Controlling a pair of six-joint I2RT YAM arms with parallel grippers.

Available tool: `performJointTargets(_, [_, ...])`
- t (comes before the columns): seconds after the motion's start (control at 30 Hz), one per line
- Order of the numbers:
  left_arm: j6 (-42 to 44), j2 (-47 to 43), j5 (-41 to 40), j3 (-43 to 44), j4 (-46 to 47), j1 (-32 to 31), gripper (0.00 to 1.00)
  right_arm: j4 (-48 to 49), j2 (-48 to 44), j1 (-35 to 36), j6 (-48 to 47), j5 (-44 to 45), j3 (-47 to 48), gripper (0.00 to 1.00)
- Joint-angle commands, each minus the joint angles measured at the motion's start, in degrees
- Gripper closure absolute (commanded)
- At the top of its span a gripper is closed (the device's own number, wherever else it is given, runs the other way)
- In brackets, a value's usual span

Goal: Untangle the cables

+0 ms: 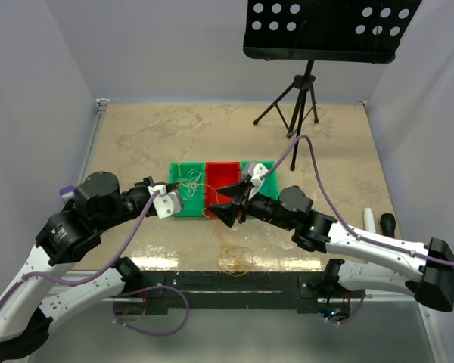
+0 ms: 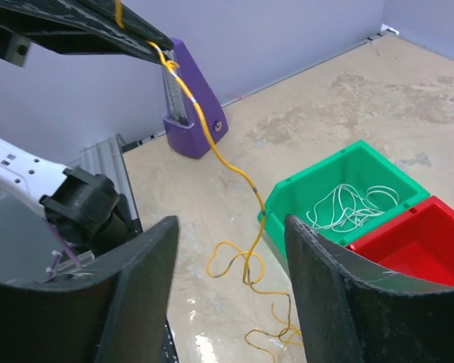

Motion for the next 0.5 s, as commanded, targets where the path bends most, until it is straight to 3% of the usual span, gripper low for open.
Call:
performJointTargets(0.0, [0.38, 0.26, 1.8, 3.23, 0.27, 0.25, 1.0, 1.52, 4.52, 0.12, -2.47, 2.01, 5.0, 0.47])
performJointTargets(0.17, [-0.14, 0.62, 3.38, 4.73, -0.08, 0.16, 1.0, 0.46, 5.68, 0.12, -2.21, 3.51, 8.0, 1.0])
performJointTargets(0.2, [-0.4, 0.7, 3.65, 4.73, -0.17, 0.16, 1.0, 0.11, 4.55, 0.12, -2.21, 5.77, 8.44, 1.0])
performJointTargets(0.23, [-0.49, 0.7, 3.91, 4.38, -0.26, 0.24, 0.94, -0.33, 3.67, 0.12, -2.12, 6.23, 8.79, 1.0])
performJointTargets(0.33, [-2.16, 0.0, 3.21, 1.4, 0.79, 0.25, 0.24, -1.74, 0.33, 0.12, -1.68, 8.25, 10.28, 1.0])
performJointTargets(0.37, [-3.21, -0.43, 3.04, 0.0, 1.32, 0.25, 0.1, -2.44, -0.38, 0.12, -1.77, 8.34, 11.07, 1.0])
performJointTargets(0.43, [-5.84, -1.49, 3.82, -2.99, 2.9, 0.25, 0.0, -3.67, -1.52, 0.12, -1.5, 8.17, 12.83, 1.0])
performJointTargets(0.47, [-7.42, -2.1, 5.13, -4.31, 3.86, 0.25, 0.0, -4.11, -1.79, 0.12, -1.24, 7.99, 13.79, 1.0])
